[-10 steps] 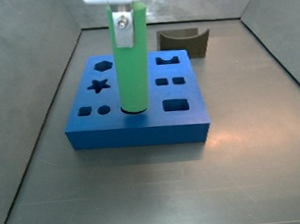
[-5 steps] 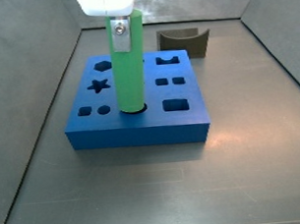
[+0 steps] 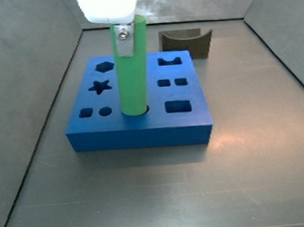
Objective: Insert the oval object.
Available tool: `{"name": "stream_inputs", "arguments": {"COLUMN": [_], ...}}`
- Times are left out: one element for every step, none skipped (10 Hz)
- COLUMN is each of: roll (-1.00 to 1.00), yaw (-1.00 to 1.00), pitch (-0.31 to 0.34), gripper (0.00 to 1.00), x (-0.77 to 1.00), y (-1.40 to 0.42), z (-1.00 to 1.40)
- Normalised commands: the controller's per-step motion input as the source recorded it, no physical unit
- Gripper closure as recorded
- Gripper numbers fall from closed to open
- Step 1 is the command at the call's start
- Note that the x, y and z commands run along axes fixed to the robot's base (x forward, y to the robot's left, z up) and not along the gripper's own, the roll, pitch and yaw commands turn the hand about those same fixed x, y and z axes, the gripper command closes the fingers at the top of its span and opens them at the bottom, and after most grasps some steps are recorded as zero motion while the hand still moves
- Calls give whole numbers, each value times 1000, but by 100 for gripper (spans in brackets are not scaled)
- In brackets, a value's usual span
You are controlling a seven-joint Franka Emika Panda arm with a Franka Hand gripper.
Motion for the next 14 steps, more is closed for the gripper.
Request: {"name": "stream_inputs", "arguments": {"roll": [0, 0, 0, 0, 0, 0, 0, -17, 0, 0, 0, 21, 0, 0], "yaw": [-286, -211, -117, -69, -63, -31, -46, -43, -34, -23, -34, -57, -66, -51], "pitch": [3, 0, 0, -11, 0, -1, 0, 0, 0, 0, 0, 6, 0, -7], "gripper": [100, 100, 100, 100, 100, 100, 100, 100, 100, 100, 100, 100, 100, 100], "x": [271, 120, 0, 0, 0, 0, 0, 0, 0, 0, 0, 0, -26, -71], "y": [0, 0, 0, 0, 0, 0, 0, 0, 0, 0, 0, 0, 0, 0], "z": [-197, -209, -254, -314, -346, -340, -291, -223, -220, -234, -303, -297, -140, 0]}}
